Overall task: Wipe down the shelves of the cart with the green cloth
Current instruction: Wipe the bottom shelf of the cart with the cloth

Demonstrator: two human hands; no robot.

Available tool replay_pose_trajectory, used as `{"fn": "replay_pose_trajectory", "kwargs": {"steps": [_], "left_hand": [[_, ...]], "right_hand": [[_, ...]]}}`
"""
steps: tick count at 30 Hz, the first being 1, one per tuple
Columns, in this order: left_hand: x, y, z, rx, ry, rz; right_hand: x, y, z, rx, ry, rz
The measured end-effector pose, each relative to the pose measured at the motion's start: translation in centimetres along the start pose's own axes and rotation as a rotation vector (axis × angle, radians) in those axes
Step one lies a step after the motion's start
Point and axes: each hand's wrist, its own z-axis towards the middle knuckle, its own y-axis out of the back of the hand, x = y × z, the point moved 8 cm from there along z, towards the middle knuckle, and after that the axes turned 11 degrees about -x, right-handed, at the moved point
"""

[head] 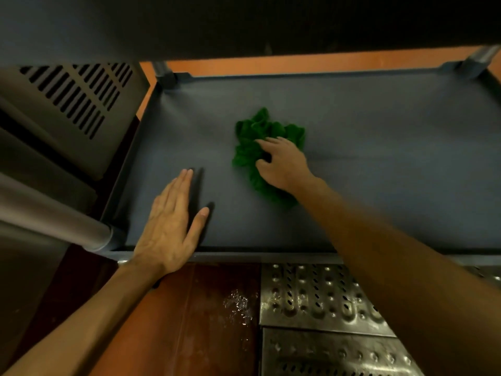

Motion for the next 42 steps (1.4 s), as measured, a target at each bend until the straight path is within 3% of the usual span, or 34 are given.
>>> {"fn": "replay_pose_trajectory", "kwargs": {"steps": [5,9,14,22,26,28,31,33,37,42], "left_hand": [[0.4,0.2,0.1,-0.001,0.047,0.038],[-1.6,0.7,0.9,-0.001,-0.083,-0.005],[-5.9,-0.5,2.1,0.092,-0.315,0.097],[-6.4,1.1,2.1,-0.031,-0.351,0.246],[-7.6,2.1,1.7,-0.074,-0.38,0.254],[-7.6,3.2,1.7,-0.101,-0.328,0.244],[-7.0,4.8,2.0,-0.125,-0.219,0.157],[-7.7,5.2,1.8,-0.103,-0.176,0.033],[-11.3,3.1,1.0,0.074,-0.046,-0.1],[-14.3,1.4,1.3,0.056,0.186,-0.275]], "right_hand": [[3.1,-1.1,-2.8,0.181,0.137,0.032],[4.8,-1.2,-7.0,0.346,0.23,0.123],[3.4,2.8,-11.8,0.076,0.335,0.144],[0.4,6.6,-14.9,-0.113,0.456,0.017],[0.5,9.3,-14.5,-0.327,0.428,0.176],[-0.2,11.7,-13.8,-0.446,0.306,0.385],[-0.9,13.6,-12.5,-0.394,0.091,0.697],[-0.2,14.5,-12.4,-0.361,0.074,0.803],[3.2,16.7,-12.8,-0.37,0.194,0.606],[7.9,19.0,-14.1,-0.409,0.415,0.369]]}}
